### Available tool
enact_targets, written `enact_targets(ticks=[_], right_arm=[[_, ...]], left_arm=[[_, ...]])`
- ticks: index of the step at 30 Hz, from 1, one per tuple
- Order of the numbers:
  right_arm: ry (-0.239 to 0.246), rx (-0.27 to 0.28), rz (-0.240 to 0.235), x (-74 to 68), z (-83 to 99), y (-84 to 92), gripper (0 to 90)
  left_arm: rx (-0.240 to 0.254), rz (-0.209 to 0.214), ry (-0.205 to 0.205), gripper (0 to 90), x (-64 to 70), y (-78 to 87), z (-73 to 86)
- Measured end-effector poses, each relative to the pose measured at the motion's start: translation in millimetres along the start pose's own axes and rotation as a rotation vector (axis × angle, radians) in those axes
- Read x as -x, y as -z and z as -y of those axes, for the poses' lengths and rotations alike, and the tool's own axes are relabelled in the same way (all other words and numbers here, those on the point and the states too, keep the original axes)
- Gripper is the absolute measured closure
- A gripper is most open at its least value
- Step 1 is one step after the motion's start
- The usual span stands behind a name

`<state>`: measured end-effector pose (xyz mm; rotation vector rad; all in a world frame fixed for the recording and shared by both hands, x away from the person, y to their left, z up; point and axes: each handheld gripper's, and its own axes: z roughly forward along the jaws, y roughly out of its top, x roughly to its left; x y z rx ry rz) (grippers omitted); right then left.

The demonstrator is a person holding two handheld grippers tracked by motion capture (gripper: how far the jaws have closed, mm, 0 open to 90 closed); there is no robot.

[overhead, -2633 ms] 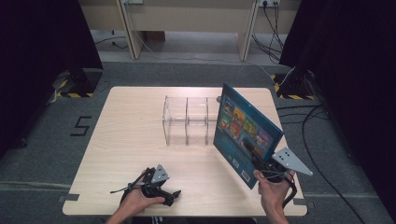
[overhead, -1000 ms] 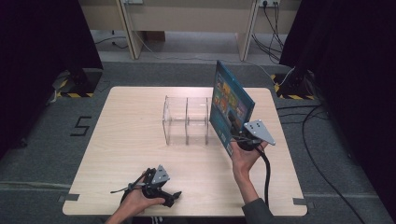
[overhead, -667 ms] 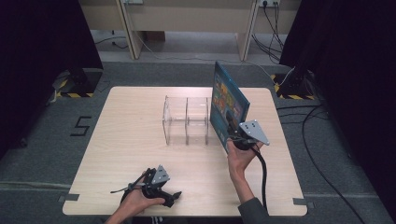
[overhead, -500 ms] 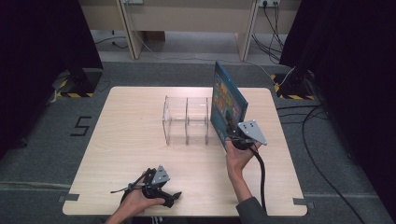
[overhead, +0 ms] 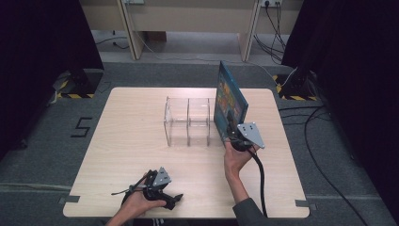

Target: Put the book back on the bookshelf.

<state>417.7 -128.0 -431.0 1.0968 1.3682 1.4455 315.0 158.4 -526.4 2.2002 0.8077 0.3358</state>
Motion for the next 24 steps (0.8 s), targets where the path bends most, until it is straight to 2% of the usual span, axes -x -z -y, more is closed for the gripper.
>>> enact_targets(ticks=[7,13,16,20,22,24], right_arm=[[-0.017,0.019,0.033,-2.3,3.8,4.5,81.5],[-0.012,0.011,0.027,-1.2,2.9,13.0,80.5],[0.025,0.007,0.025,0.2,2.5,14.5,79.9],[0.021,-0.003,0.018,1.9,1.5,18.9,78.6],[0.07,-0.012,0.024,3.3,0.5,21.4,76.8],[0.085,-0.023,0.031,4.8,1.1,23.1,73.8]], left_arm=[[0.002,0.002,-0.001,0.0,0.6,0.0,0.2],[0.0,0.002,-0.001,0.0,0.6,0.1,0.2],[0.002,0.002,-0.001,0.0,0.6,-0.1,0.3],[0.001,0.002,-0.002,0.0,0.6,0.1,0.2],[0.001,0.002,-0.002,0.0,0.6,0.1,0.2],[0.003,0.001,-0.001,0.0,0.6,-0.1,0.3]])
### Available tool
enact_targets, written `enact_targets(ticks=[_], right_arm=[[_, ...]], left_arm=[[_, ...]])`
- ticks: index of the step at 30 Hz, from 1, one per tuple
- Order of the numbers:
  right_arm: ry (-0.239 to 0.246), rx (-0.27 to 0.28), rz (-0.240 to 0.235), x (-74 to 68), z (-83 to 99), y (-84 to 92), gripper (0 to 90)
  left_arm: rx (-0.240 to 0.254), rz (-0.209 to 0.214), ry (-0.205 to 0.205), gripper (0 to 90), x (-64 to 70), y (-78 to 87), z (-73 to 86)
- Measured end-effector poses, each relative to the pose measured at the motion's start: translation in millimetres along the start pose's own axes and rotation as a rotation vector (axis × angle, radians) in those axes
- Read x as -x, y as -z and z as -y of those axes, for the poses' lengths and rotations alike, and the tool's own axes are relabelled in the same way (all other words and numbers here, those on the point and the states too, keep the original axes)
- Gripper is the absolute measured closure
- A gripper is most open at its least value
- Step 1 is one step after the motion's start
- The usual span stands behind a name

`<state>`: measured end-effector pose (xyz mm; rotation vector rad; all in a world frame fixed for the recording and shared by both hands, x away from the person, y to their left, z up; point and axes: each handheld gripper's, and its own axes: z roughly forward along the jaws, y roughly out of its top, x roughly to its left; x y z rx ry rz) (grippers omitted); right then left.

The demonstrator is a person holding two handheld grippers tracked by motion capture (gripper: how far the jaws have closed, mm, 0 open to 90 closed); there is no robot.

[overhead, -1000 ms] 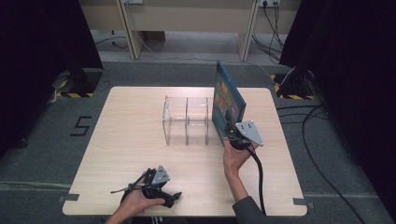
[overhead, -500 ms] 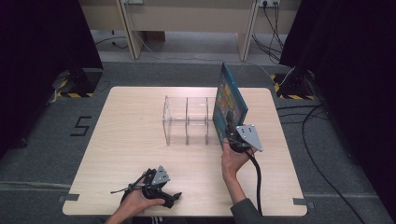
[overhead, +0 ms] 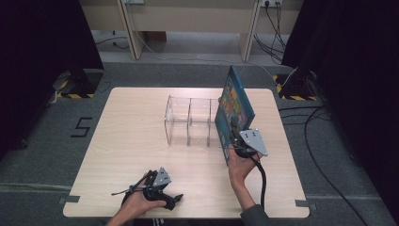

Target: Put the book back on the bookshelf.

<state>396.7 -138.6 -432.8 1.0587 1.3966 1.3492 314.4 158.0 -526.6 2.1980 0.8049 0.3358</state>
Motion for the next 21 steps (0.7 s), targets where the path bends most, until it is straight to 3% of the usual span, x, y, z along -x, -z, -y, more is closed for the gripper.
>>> enact_targets(ticks=[4,9,14,21], right_arm=[[-0.003,-0.009,-0.01,1.1,3.7,1.1,68.3],[0.077,-0.051,-0.041,-0.6,5.5,4.5,61.0],[0.06,-0.064,-0.059,5.0,8.0,14.5,55.5],[0.019,-0.124,-0.13,15.0,12.1,35.1,52.4]], left_arm=[[-0.001,0.0,0.0,0.0,0.0,0.0,0.0],[-0.003,0.001,0.0,0.0,0.0,0.2,-0.1],[-0.002,0.0,0.0,0.0,0.0,0.1,0.0],[-0.001,0.0,0.0,0.0,0.0,0.1,0.0]])
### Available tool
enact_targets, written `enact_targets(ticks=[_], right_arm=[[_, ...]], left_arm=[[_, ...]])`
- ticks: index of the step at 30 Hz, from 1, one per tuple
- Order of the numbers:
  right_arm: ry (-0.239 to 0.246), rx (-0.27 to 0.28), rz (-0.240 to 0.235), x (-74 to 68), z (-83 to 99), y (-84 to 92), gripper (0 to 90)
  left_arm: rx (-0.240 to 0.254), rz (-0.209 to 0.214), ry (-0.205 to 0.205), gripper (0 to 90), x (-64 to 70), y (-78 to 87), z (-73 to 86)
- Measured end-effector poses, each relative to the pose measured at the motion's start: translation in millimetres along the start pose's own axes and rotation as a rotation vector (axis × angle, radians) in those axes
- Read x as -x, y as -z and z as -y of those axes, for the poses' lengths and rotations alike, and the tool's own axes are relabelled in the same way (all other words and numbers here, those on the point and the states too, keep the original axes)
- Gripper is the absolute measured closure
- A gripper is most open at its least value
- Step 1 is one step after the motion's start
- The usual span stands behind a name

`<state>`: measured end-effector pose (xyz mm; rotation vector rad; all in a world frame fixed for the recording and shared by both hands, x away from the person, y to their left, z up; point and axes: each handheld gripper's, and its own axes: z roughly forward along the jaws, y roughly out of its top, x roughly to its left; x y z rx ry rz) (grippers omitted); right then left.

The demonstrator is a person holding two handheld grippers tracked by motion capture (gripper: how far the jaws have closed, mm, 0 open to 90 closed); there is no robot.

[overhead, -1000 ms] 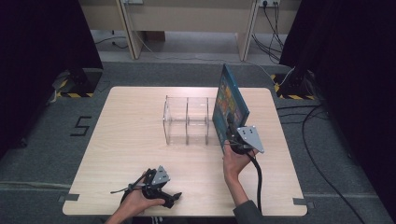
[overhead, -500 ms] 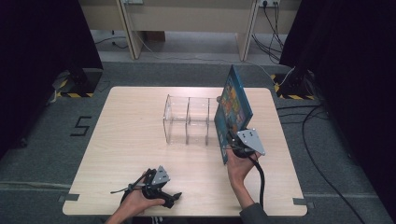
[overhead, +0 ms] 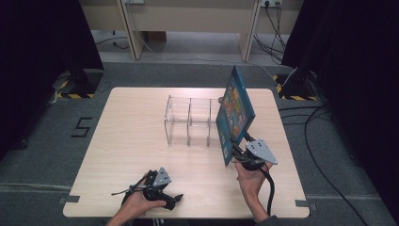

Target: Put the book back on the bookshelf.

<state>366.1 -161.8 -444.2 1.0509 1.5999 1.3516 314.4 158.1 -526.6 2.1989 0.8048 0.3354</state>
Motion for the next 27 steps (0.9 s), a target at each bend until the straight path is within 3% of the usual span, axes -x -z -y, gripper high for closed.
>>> enact_targets(ticks=[7,10,15,18,20,23,24,27], right_arm=[[-0.018,-0.084,-0.068,3.3,14.7,10.5,53.1],[-0.059,-0.107,-0.099,2.1,18.7,13.2,53.6],[-0.06,-0.166,-0.132,-2.0,26.0,15.4,52.4],[-0.162,-0.211,-0.177,-4.7,32.3,14.3,53.3],[-0.175,-0.209,-0.183,-4.8,32.7,13.9,53.7],[-0.237,-0.211,-0.195,-4.4,34.0,12.9,59.1],[-0.321,-0.207,-0.212,-2.8,35.7,11.9,61.8],[-0.337,-0.203,-0.217,-3.6,35.9,11.4,62.0]], left_arm=[[-0.004,0.001,-0.001,0.0,-0.1,0.3,0.0],[-0.004,0.001,-0.001,0.0,-0.1,0.3,0.0],[-0.005,0.001,-0.001,0.0,-0.1,0.3,0.0],[-0.005,0.001,-0.001,0.0,-0.1,0.3,0.0],[-0.004,0.001,-0.001,0.0,-0.1,0.3,0.0],[-0.005,0.001,-0.001,0.0,-0.1,0.3,0.0],[-0.005,0.001,-0.001,0.0,-0.1,0.3,0.0],[-0.005,0.001,-0.001,0.0,-0.1,0.3,0.0]])
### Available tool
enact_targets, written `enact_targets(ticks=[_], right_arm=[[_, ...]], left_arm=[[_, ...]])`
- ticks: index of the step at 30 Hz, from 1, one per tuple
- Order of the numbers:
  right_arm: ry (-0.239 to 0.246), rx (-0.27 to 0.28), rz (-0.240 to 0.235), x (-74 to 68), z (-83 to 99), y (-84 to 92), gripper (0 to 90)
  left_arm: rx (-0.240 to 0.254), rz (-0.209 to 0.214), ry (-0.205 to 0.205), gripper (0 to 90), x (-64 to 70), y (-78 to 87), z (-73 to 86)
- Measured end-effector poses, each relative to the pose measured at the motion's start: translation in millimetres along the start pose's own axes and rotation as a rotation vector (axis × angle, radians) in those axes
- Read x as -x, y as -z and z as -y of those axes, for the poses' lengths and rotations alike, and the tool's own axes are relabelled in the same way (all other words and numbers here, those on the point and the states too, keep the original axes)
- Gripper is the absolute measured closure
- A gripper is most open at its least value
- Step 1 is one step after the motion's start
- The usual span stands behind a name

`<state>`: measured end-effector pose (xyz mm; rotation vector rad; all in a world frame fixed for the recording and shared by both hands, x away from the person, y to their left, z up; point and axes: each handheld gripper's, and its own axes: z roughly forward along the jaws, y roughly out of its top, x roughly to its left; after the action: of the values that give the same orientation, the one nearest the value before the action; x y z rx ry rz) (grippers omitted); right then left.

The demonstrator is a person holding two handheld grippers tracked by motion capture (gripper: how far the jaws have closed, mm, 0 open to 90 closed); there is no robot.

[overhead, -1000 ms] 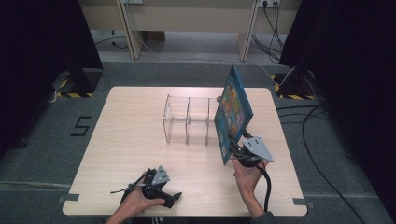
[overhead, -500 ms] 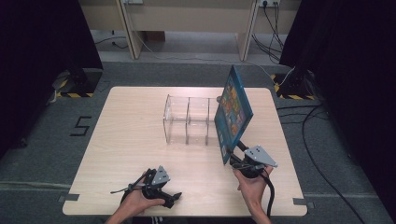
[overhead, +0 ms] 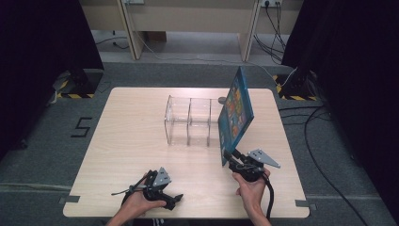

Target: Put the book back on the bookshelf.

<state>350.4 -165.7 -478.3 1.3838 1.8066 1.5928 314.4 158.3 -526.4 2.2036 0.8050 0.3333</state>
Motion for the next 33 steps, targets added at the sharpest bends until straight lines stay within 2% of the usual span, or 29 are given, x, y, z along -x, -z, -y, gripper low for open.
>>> enact_targets(ticks=[6,8,11,13,17,18,22,24,30,33], right_arm=[[0.028,-0.007,0.017,-1.7,-1.3,0.3,62.9],[0.007,-0.007,0.015,0.4,-1.0,1.4,59.3],[0.019,-0.014,0.02,1.8,-0.7,3.9,54.2],[0.009,-0.014,0.016,1.8,-0.6,6.6,51.1],[0.028,-0.023,0.012,2.6,-1.1,11.5,46.5],[0.057,-0.035,0.01,3.7,-1.2,15.8,44.2],[0.057,-0.039,0.002,5.9,-1.0,21.9,42.6],[0.073,-0.041,0.005,8.5,-0.5,25.5,42.1],[0.053,-0.063,-0.005,14.0,3.7,34.4,40.7],[0.074,-0.078,-0.007,17.0,4.5,37.5,39.5]], left_arm=[[0.0,0.0,0.0,0.0,0.0,0.0,0.0],[-0.001,0.0,-0.001,0.0,-0.1,0.1,0.0],[0.0,0.0,0.0,0.0,0.0,0.0,0.0],[0.0,0.0,-0.001,0.0,0.0,0.0,0.0],[-0.001,0.001,-0.002,0.0,-0.1,0.2,0.0],[0.001,0.001,-0.002,0.0,0.1,0.1,0.3],[0.001,0.001,-0.003,0.0,0.1,0.1,0.3],[0.0,0.001,-0.004,0.0,0.1,0.2,0.3],[-0.001,0.003,-0.005,0.0,-0.1,0.2,0.2],[0.001,0.005,-0.006,0.0,-0.1,0.3,0.5]])
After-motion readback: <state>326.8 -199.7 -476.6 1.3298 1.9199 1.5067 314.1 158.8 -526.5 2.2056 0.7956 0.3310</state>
